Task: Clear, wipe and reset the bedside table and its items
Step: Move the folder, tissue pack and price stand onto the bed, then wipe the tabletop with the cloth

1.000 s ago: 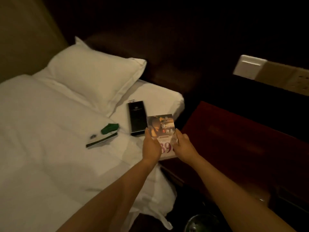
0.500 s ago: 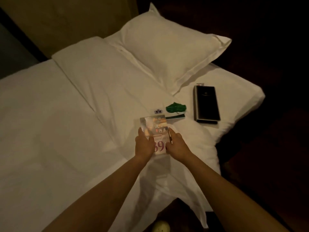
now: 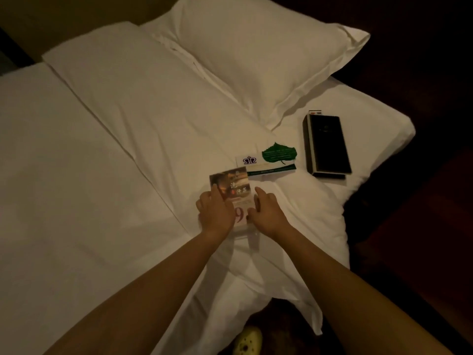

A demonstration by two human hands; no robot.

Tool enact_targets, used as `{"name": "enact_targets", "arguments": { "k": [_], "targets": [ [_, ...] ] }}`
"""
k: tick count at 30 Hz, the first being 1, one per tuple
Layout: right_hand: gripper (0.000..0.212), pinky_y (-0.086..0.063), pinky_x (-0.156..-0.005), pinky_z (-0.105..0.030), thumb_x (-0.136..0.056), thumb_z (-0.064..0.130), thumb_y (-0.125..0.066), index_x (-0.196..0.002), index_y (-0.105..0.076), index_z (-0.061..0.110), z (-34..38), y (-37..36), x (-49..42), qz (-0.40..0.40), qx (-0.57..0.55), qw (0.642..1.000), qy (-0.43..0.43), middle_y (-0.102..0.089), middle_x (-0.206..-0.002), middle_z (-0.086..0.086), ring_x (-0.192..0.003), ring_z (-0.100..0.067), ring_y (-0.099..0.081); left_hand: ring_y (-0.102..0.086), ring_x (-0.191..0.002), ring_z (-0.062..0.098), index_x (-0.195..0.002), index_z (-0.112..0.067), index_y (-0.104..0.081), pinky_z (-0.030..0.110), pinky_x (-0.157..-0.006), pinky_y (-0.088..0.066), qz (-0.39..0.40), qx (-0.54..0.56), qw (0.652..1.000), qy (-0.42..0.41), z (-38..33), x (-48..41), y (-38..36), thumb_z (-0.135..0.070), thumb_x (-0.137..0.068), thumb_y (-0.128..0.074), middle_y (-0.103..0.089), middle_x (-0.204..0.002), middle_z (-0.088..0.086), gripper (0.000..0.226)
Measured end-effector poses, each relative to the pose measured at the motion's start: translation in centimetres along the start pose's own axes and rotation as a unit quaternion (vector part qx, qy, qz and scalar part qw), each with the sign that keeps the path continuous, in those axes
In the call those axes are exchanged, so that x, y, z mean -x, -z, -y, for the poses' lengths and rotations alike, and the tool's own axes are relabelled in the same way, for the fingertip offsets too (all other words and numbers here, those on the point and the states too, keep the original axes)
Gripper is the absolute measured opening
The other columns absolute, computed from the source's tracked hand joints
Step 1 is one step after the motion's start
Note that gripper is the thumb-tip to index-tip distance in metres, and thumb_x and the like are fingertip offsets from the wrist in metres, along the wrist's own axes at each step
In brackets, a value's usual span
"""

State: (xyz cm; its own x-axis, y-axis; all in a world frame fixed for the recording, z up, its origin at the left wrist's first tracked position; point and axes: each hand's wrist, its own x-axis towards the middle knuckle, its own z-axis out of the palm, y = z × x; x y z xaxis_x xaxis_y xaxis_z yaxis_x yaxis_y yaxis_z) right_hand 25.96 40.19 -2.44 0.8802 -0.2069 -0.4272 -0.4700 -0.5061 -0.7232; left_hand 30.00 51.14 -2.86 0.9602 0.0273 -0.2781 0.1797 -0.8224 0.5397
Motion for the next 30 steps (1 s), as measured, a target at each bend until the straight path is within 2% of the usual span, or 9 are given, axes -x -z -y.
{"name": "enact_targets", "arguments": {
  "k": [2, 4, 8, 12, 15, 17, 21, 27, 30],
  "targets": [
    [0.055, -0.039, -0.105, -0.046, -0.09, 0.018, -0.048, -0.141, -0.027, 0.011, -0.6, 1.0, 0.0, -0.03, 0.013, 0.999, -0.01, -0.037, -0.137, -0.02, -0.126, -0.035, -0.042, -0.034, -0.128, 0.032, -0.138, -0.013, -0.038, 0.043, -0.104, -0.033, -0.03, -0.026, 0.998, -0.044, -1.1, 0.1, 0.0, -0.018, -0.093, -0.043, -0.041, -0.138, 0.015, 0.045],
    [0.052, -0.037, -0.103, -0.043, -0.092, 0.023, -0.046, -0.141, -0.029, 0.012, -1.6, 2.4, 0.3, -0.074, 0.055, 0.996, -0.019, -0.038, -0.136, -0.019, -0.124, -0.035, -0.04, -0.033, -0.13, 0.03, -0.138, -0.015, -0.04, 0.042, -0.107, -0.03, -0.029, -0.036, 0.993, -0.111, -2.5, 0.3, -0.4, -0.016, -0.092, -0.042, -0.041, -0.141, 0.012, 0.045],
    [0.052, -0.035, -0.1, -0.043, -0.095, 0.037, -0.039, -0.141, -0.029, 0.015, -4.7, 6.1, 1.9, -0.131, 0.133, 0.98, -0.068, -0.04, -0.137, -0.016, -0.123, -0.035, -0.038, -0.027, -0.137, 0.026, -0.142, -0.014, -0.034, 0.036, -0.113, -0.018, 0.048, -0.113, 0.962, -0.242, -5.9, 1.6, -2.4, -0.022, -0.095, -0.04, -0.037, -0.148, 0.009, 0.048],
    [0.058, -0.032, -0.101, -0.045, -0.093, 0.052, -0.034, -0.142, -0.027, 0.021, -9.0, 10.9, 5.2, -0.161, 0.175, 0.961, -0.141, -0.038, -0.142, -0.012, -0.126, -0.034, -0.036, -0.024, -0.141, 0.024, -0.143, -0.021, -0.034, 0.039, -0.114, -0.02, 0.159, -0.142, 0.921, -0.324, -10.4, 4.5, -6.0, -0.027, -0.097, -0.038, -0.032, -0.153, 0.005, 0.046],
    [0.061, -0.03, -0.102, -0.046, -0.092, 0.056, -0.032, -0.143, -0.025, 0.022, -12.6, 14.1, 8.9, -0.188, 0.172, 0.949, -0.185, -0.036, -0.146, -0.01, -0.128, -0.033, -0.034, -0.026, -0.141, 0.024, -0.143, -0.02, -0.034, 0.034, -0.112, -0.023, 0.227, -0.172, 0.879, -0.383, -13.5, 7.2, -8.8, -0.028, -0.098, -0.037, -0.032, -0.153, 0.006, 0.046],
    [0.062, -0.028, -0.103, -0.047, -0.092, 0.057, -0.03, -0.144, -0.024, 0.023, -15.4, 15.8, 11.6, -0.206, 0.156, 0.941, -0.218, -0.034, -0.148, -0.008, -0.13, -0.033, -0.031, -0.028, -0.14, 0.024, -0.143, -0.018, -0.034, 0.032, -0.111, -0.025, 0.255, -0.175, 0.857, -0.412, -15.5, 9.4, -10.7, -0.028, -0.098, -0.037, -0.033, -0.152, 0.007, 0.047],
    [0.064, -0.023, -0.108, -0.051, -0.091, 0.061, -0.025, -0.144, -0.023, 0.024, -21.0, 18.7, 17.7, -0.233, 0.107, 0.926, -0.277, -0.031, -0.15, -0.007, -0.135, -0.034, -0.026, -0.029, -0.14, 0.024, -0.143, -0.019, -0.035, 0.039, -0.11, -0.033, 0.296, -0.18, 0.824, -0.449, -19.4, 14.1, -14.6, -0.031, -0.098, -0.038, -0.037, -0.151, 0.007, 0.047],
    [0.066, -0.018, -0.113, -0.053, -0.09, 0.064, -0.024, -0.144, -0.024, 0.026, -27.9, 21.6, 26.3, -0.283, 0.038, 0.889, -0.358, -0.028, -0.153, -0.005, -0.14, -0.034, -0.019, -0.021, -0.144, 0.024, -0.147, -0.024, -0.024, 0.043, -0.115, -0.027, 0.346, -0.198, 0.773, -0.493, -23.8, 21.4, -19.4, -0.04, -0.098, -0.033, -0.026, -0.156, 0.006, 0.052],
    [0.067, -0.014, -0.114, -0.054, -0.089, 0.065, -0.022, -0.145, -0.021, 0.029, -30.4, 23.1, 29.6, -0.284, 0.009, 0.879, -0.383, -0.023, -0.156, -0.002, -0.142, -0.032, -0.014, -0.018, -0.145, 0.024, -0.147, -0.027, -0.021, 0.046, -0.115, -0.025, 0.355, -0.202, 0.763, -0.501, -25.6, 23.8, -20.9, -0.044, -0.097, -0.032, -0.022, -0.157, 0.005, 0.054]
  ]
}}
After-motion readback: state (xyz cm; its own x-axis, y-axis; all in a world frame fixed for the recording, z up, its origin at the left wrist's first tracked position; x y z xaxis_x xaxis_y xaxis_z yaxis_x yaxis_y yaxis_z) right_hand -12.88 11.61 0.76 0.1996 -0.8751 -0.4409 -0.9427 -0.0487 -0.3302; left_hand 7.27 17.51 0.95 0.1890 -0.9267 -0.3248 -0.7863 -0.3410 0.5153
